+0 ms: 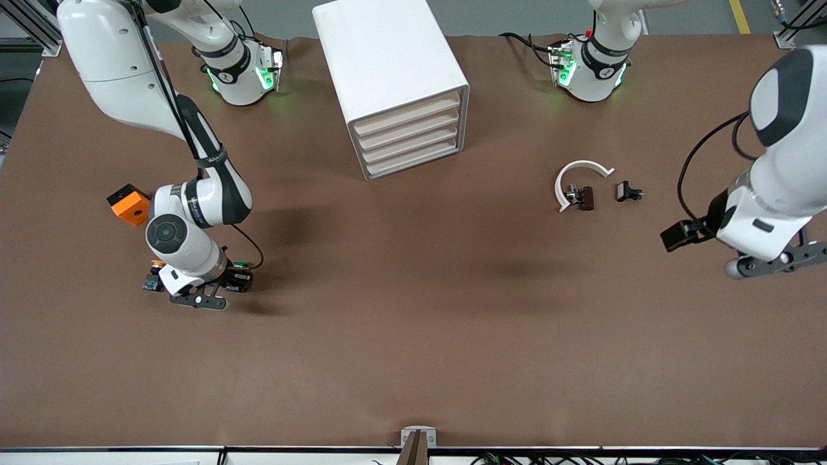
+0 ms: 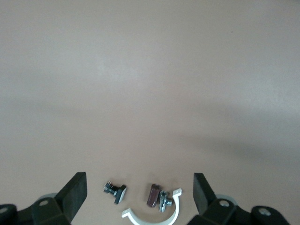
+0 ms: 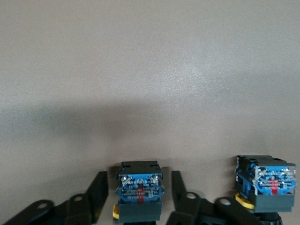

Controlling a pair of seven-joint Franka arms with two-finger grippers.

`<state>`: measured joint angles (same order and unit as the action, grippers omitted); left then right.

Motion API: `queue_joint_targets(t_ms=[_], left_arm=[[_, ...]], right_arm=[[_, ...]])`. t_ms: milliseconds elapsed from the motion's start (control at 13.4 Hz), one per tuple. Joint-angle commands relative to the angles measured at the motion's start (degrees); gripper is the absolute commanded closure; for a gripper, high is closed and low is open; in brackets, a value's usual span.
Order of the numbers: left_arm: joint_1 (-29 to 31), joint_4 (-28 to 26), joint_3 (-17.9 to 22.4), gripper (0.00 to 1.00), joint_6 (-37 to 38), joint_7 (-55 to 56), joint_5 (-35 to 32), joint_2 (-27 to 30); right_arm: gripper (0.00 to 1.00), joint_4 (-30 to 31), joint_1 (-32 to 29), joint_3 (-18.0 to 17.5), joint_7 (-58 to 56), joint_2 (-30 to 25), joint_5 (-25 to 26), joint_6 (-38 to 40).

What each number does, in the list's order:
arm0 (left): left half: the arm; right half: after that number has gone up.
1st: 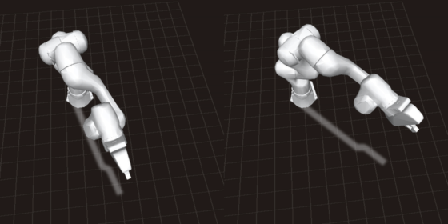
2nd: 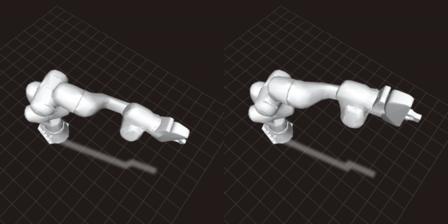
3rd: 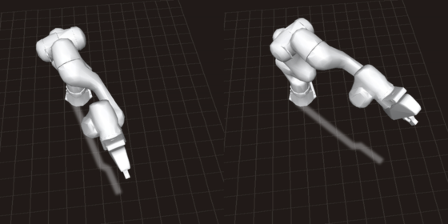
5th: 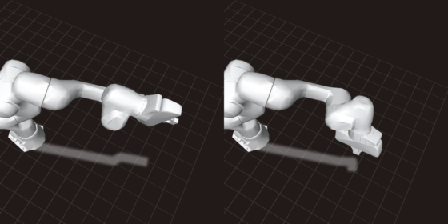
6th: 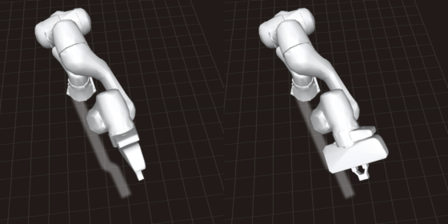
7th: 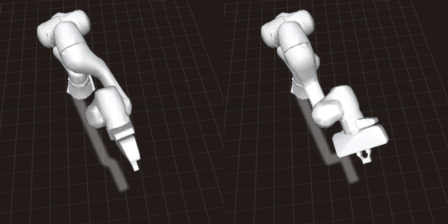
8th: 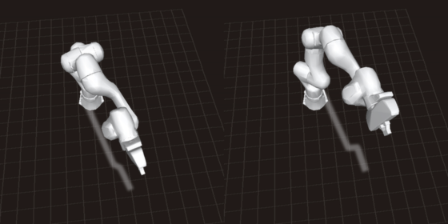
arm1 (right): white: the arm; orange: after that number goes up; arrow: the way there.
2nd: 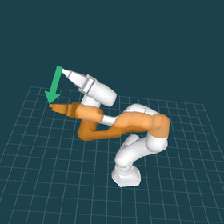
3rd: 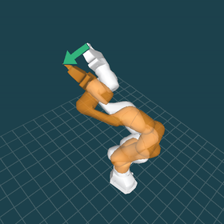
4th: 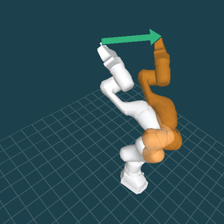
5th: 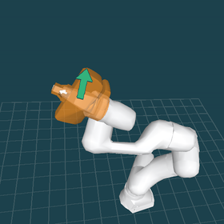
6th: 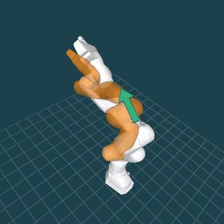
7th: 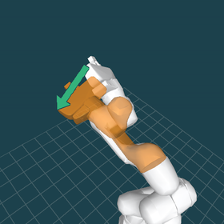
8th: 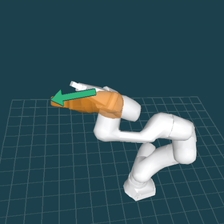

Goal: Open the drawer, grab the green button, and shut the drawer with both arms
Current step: 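Open the right gripper to release the green button on the table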

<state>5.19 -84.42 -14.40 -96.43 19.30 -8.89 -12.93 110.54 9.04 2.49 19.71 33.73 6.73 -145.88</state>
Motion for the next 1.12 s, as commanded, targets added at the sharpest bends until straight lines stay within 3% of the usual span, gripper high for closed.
queue_joint_targets(t_ms=[0, 299, 448, 598, 747, 1046], left_arm=[[2.3, -0.1, -0.7, 0.0, 2.1, -3.6, -0.7, 3.0], [2.7, -0.4, 0.3, 0.0, 5.6, -7.2, -0.1, 6.7], [2.4, -0.9, 1.9, 0.0, 7.9, -9.7, 0.0, 9.3], [1.0, -0.9, 6.3, 0.0, 10.1, -13.6, 3.1, 11.5], [-1.6, -0.9, 12.9, 0.0, 12.4, -18.0, 7.4, 12.7], [-3.1, -1.7, 14.7, 0.0, 13.7, -18.6, 7.5, 14.7]], right_arm=[[0.0, -5.2, -0.5, -0.4, -0.5, 0.4, 0.6, 8.3], [0.0, -8.4, -1.6, -0.4, -4.8, -6.4, -0.7, 21.5], [0.0, -8.8, -3.7, -0.3, -9.6, -10.3, -4.9, 25.7], [0.0, -9.5, -7.1, -0.1, -14.2, -14.0, -9.0, 30.4], [0.0, -10.5, -9.3, 0.0, -16.0, -17.8, -9.5, 34.8], [0.0, -12.8, -11.9, 0.1, -18.4, -24.0, -8.8, 45.2]])
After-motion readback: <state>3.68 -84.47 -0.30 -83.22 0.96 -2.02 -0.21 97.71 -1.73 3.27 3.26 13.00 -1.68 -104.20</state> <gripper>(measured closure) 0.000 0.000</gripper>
